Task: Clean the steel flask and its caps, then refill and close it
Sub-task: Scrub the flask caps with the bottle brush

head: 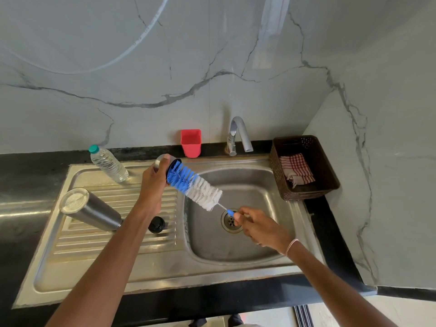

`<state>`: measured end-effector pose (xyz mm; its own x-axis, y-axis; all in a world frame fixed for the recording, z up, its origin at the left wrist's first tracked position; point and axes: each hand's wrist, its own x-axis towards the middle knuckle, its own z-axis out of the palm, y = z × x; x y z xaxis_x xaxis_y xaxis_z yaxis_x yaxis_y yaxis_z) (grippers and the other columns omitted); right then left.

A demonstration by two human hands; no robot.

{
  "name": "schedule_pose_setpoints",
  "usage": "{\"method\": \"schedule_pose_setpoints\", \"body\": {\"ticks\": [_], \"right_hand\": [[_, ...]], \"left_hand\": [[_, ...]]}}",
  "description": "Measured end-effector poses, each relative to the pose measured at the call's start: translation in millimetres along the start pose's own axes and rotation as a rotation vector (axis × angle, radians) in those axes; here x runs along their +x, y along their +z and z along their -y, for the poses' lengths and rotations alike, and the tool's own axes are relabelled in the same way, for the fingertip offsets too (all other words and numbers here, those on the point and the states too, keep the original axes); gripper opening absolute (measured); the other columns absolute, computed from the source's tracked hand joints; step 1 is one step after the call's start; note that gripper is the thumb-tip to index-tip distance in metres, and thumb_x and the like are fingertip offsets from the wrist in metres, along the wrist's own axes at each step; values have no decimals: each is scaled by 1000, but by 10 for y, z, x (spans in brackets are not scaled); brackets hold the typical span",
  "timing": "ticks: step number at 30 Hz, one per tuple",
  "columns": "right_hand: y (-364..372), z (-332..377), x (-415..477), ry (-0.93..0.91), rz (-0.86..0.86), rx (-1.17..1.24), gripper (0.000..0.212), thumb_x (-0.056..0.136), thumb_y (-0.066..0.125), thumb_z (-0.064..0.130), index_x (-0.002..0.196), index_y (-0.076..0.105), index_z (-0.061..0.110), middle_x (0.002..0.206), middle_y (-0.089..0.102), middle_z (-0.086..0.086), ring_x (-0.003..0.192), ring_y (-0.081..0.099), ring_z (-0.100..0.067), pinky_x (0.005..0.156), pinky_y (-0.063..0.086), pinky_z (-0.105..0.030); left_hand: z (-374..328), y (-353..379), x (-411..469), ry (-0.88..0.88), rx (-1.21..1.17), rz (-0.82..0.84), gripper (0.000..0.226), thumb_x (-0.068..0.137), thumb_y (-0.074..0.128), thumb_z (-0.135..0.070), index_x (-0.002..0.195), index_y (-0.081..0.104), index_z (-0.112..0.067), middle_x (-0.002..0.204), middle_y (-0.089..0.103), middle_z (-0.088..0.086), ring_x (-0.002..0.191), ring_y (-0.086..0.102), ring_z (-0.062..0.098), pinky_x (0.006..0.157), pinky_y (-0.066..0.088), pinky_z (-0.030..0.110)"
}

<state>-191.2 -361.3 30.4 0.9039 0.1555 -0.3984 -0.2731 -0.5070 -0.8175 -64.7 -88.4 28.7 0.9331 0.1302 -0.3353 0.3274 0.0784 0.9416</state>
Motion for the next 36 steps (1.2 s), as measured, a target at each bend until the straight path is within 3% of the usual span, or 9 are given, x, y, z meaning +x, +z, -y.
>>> {"method": "schedule_pose_setpoints", "body": {"ticks": [3,8,11,15,17,21,24,28,36], "right_hand": [[138,-159,-27,-314,-434,-931,11,103,61,29,101,62,18,71,56,9,50,52,-14,42,35,-28],[179,-189,-31,-404,-470,-1049,16,93,72,15,106,62,16,63,57,3,36,49,-22,36,24,-27],[111,-155,-16,-312,-220,-669,14,108,46,32,104,52,20,63,56,7,47,49,-15,45,44,-35],[-23,-27,-42,54,253,444,34,110,42,37,87,53,14,60,30,5,45,20,-9,39,17,-24],[9,-42,-31,116,223,508,35,108,45,39,89,58,12,60,29,4,45,19,-9,39,15,-23],[199,-272,-62,-308,-362,-705,24,101,60,43,98,64,20,63,55,12,45,49,-10,40,31,-21],[309,-251,-129,-319,-520,-955,10,99,69,26,103,67,17,65,54,6,39,49,-17,34,28,-24],[256,-251,-69,-286,-430,-602,10,105,56,33,99,59,25,56,51,6,43,49,-22,43,37,-30],[2,-277,-271,253,396,635,37,104,48,47,83,55,18,65,16,-3,43,13,-9,34,16,-19]], "left_hand": [[-16,9,-19,5,-14,-27,33,102,58,-49,105,71,-18,97,76,3,90,71,15,88,57,37],[-14,21,-69,11,-19,-6,35,102,57,-48,106,72,-17,103,75,9,94,71,20,88,58,36],[-18,3,-70,11,23,28,35,103,56,-45,112,71,-14,109,75,10,99,72,22,82,59,33],[-13,-40,-70,15,90,50,43,103,56,-46,120,67,-7,112,75,12,102,73,21,80,57,30],[-23,-66,-50,10,107,50,48,102,57,-48,118,65,-4,111,75,14,102,73,22,80,57,31],[-48,-91,-15,4,87,28,64,99,61,-54,120,61,6,113,75,18,105,73,29,83,60,36],[-17,-70,-46,1,76,29,57,98,60,-56,114,66,-1,115,74,18,107,73,28,88,60,39],[17,-66,-86,6,71,38,46,99,60,-52,104,67,-8,108,75,16,102,72,26,91,58,42],[-17,68,-186,54,157,142,48,99,55,-58,79,54,-15,70,60,-1,73,60,15,80,52,31]]}}
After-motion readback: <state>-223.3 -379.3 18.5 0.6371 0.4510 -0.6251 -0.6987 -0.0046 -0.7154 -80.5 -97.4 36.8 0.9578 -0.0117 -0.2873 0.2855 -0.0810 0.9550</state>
